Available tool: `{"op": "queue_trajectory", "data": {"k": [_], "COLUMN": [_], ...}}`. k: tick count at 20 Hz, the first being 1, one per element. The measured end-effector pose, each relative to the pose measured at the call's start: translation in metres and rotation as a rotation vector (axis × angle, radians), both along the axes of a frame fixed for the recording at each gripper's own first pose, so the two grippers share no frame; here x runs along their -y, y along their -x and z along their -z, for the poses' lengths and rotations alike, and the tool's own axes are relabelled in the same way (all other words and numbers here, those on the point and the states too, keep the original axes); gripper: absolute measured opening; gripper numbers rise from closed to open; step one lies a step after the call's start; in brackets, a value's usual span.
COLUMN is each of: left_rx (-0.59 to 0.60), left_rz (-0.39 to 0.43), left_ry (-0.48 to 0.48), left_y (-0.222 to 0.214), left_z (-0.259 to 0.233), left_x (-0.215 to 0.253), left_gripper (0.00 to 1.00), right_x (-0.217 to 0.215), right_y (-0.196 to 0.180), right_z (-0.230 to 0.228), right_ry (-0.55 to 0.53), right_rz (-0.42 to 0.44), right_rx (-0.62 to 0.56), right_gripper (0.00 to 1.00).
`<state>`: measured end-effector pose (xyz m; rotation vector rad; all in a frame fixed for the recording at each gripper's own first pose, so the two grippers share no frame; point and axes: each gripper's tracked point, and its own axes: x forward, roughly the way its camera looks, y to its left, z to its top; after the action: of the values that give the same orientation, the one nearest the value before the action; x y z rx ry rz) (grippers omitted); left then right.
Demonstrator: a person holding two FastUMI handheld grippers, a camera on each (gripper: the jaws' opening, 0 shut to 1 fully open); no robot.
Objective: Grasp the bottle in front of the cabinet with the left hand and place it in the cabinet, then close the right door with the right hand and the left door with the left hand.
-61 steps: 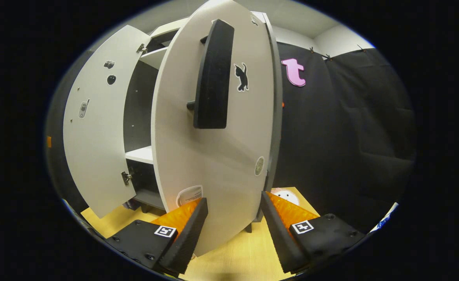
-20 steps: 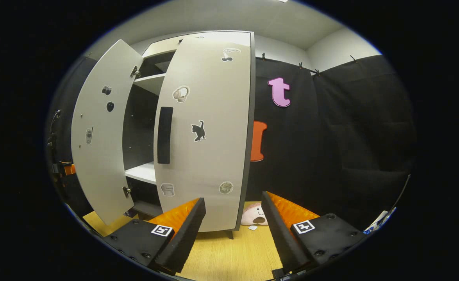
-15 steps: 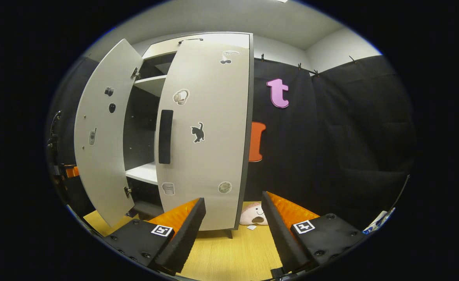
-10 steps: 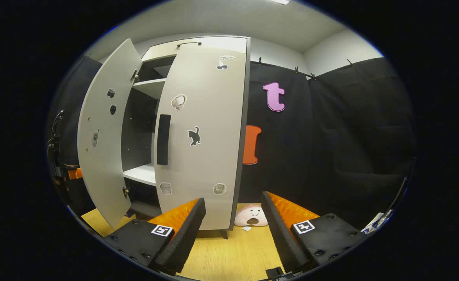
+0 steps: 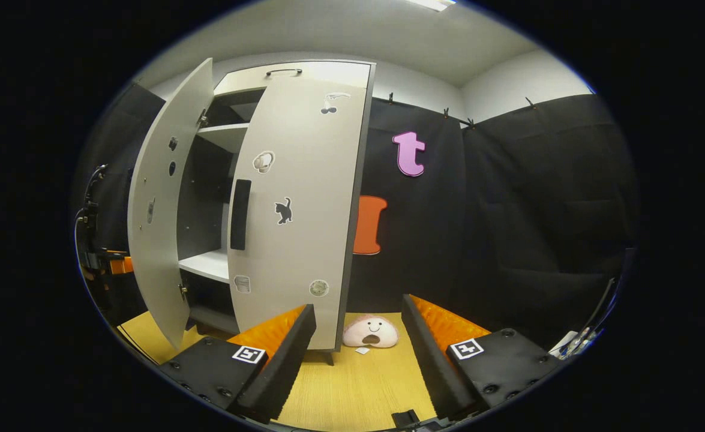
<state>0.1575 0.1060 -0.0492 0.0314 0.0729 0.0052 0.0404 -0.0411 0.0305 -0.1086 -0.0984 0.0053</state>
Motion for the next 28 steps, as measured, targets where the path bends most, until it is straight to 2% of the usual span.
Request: {"op": "queue_trajectory", "data": {"k": [3,4,12,13,15,17,18,19,27,28], "left_rx": [-0.002,-0.003,-0.024,-0.025,-0.027,-0.017,-0.009,-0.007,-0.047,-0.050], "left_rz": [0.020,0.026,0.113,0.120,0.138,0.125,0.122,0.122,0.129,0.129], "left_ry": [-0.007,-0.006,0.030,0.027,0.006,-0.035,-0.051,-0.057,-0.017,-0.018], "left_y": [-0.006,-0.009,-0.043,-0.050,-0.062,-0.072,-0.072,-0.073,-0.080,-0.081], "left_z": [0.001,0.002,0.015,0.017,0.023,0.023,0.024,0.024,0.035,0.036], "left_x": [0.010,0.016,0.071,0.081,0.098,0.105,0.105,0.105,0.110,0.111], "left_gripper": [0.91,0.94,0.94,0.97,0.95,0.95,0.92,0.94,0.95,0.92], "right_x": [0.009,0.014,0.042,0.045,0.052,0.061,0.065,0.066,0.083,0.085], "right_y": [0.003,0.004,0.011,0.011,0.008,0.006,0.007,0.004,-0.005,-0.008], "right_z": [0.000,0.001,0.002,0.002,0.004,0.006,0.007,0.008,0.016,0.016], "right_ry": [0.016,0.020,0.000,-0.002,-0.008,-0.010,-0.012,-0.015,-0.044,-0.043], "right_rz": [0.017,0.027,0.065,0.068,0.080,0.097,0.104,0.108,0.125,0.126], "right_rx": [0.005,0.002,0.002,0.002,0.001,-0.004,-0.004,-0.005,-0.023,-0.026], "right_gripper": [0.95,0.95,0.96,0.96,0.96,0.96,0.96,0.96,0.96,0.96]}}
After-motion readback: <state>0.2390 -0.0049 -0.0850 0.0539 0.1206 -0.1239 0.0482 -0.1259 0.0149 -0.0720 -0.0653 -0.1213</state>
